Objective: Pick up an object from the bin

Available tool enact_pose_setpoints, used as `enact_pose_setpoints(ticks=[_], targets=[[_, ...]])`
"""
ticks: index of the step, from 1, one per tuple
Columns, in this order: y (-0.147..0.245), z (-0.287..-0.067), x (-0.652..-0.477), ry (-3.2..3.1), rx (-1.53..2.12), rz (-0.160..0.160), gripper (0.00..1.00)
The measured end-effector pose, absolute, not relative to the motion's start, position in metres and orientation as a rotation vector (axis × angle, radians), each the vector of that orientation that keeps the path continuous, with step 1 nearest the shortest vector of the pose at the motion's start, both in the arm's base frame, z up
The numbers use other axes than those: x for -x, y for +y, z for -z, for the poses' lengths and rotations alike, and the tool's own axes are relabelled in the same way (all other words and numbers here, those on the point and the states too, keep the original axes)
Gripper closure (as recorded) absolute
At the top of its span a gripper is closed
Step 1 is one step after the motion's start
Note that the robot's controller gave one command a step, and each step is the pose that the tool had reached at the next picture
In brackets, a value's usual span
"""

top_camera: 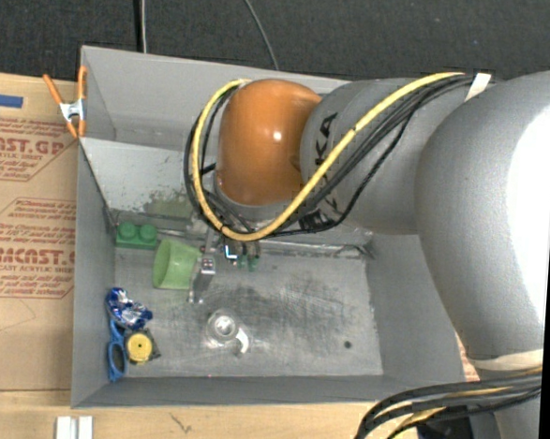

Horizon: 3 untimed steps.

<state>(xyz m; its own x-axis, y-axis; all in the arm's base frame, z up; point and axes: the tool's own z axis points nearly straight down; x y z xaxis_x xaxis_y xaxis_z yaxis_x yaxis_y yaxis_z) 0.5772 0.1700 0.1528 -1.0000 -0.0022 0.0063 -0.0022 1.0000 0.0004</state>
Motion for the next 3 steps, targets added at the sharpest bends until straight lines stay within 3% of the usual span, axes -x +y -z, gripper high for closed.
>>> enact_pose_setpoints(ticks=[1,2,3], targets=[[0.180,-0.083,-0.583,-3.146,0.099,0.005,0.00],[0.169,-0.100,-0.564,-3.134,0.226,0.002,0.00],[0.173,-0.099,-0.552,-3.128,0.274,0.001,0.00]])
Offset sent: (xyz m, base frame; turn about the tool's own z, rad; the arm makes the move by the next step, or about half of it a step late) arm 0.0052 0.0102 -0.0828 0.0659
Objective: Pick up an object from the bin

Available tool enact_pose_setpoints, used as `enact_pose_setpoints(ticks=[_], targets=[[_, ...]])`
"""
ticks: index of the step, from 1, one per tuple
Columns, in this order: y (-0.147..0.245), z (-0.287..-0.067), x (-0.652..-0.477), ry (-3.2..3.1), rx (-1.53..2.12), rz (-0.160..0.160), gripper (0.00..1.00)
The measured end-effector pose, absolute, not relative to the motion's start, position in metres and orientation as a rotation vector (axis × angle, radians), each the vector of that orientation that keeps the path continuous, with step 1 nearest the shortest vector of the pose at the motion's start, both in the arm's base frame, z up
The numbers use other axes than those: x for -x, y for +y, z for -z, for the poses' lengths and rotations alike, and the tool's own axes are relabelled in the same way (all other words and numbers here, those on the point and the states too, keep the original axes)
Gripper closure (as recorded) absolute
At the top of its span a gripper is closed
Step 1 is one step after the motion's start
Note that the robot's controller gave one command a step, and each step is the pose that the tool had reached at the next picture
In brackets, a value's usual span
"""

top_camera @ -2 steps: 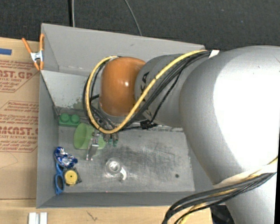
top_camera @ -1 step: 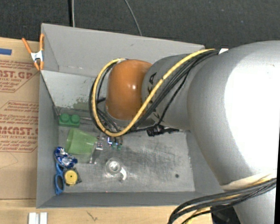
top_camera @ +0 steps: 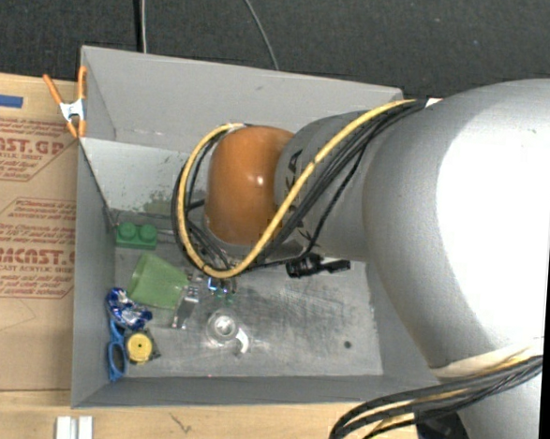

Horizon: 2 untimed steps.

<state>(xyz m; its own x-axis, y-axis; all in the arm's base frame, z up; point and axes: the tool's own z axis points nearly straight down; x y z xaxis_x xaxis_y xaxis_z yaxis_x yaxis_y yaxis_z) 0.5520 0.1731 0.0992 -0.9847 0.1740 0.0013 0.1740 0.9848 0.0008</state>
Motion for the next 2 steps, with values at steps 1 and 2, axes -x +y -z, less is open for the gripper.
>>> enact_pose_setpoints(ticks=[1,2], targets=[[0.1731,-0.0744,-0.5460,-3.150,0.124,0.000,0.00],[0.1734,-0.0766,-0.5475,-3.144,0.125,0.001,0.00]])
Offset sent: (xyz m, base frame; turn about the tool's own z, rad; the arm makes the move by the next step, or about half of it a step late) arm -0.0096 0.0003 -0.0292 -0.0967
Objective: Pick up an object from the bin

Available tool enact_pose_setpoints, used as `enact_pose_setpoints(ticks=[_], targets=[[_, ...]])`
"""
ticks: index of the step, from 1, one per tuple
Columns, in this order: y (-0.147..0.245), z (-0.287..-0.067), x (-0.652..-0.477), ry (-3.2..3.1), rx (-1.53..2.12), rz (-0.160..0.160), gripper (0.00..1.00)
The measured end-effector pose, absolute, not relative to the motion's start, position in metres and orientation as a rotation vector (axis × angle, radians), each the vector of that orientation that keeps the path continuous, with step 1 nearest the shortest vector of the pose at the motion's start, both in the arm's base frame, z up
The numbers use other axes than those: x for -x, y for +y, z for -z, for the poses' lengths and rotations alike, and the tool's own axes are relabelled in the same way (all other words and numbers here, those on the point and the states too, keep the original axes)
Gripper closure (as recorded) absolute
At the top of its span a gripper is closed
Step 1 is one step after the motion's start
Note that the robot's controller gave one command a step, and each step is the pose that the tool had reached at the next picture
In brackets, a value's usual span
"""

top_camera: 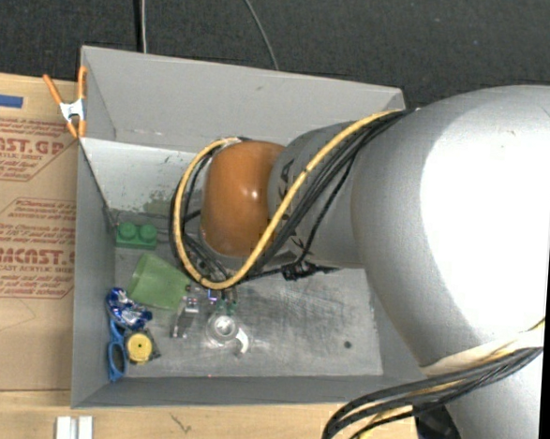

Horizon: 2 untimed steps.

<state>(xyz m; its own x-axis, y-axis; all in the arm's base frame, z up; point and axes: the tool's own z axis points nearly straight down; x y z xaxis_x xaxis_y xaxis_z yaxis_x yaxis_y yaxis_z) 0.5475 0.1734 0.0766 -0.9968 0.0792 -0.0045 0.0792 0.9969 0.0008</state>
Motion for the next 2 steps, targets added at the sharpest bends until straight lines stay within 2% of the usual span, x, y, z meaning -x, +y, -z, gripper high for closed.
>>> enact_pose_setpoints(ticks=[1,2], targets=[[0.1736,-0.0786,-0.5506,3.123,-0.125,-0.007,1.00],[0.1741,-0.0802,-0.5516,3.135,-0.127,-0.003,1.00]])
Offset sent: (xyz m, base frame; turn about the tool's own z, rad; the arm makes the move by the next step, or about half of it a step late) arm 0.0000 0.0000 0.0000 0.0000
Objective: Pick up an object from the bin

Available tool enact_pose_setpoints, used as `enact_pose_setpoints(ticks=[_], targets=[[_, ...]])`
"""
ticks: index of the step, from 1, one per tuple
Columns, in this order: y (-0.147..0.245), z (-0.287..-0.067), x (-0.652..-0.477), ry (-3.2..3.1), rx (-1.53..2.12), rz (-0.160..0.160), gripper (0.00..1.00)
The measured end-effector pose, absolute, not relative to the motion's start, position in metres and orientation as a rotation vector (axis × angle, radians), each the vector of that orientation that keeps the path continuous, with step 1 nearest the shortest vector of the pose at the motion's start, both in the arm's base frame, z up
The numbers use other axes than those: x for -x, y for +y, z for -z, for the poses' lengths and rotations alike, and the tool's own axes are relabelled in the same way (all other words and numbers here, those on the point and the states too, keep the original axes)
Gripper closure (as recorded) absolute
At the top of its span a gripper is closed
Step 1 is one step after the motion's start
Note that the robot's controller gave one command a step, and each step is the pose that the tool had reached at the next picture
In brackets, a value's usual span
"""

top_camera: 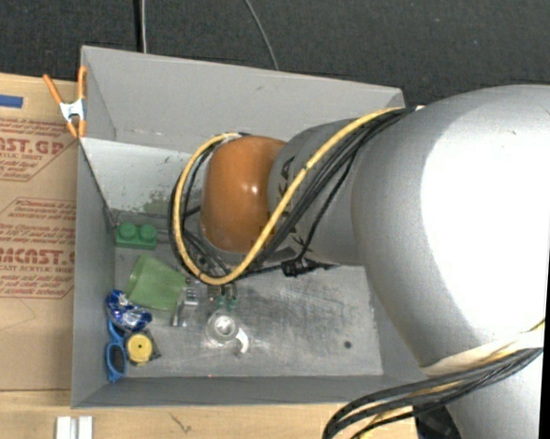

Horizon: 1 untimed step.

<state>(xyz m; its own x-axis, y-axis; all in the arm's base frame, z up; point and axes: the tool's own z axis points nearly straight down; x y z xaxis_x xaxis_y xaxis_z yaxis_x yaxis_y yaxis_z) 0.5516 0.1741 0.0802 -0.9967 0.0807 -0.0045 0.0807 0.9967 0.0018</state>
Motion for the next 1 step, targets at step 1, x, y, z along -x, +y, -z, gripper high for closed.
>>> enact_pose_setpoints(ticks=[1], targets=[[0.1749,-0.1336,-0.5528,3.133,-0.126,-0.005,1.00]])
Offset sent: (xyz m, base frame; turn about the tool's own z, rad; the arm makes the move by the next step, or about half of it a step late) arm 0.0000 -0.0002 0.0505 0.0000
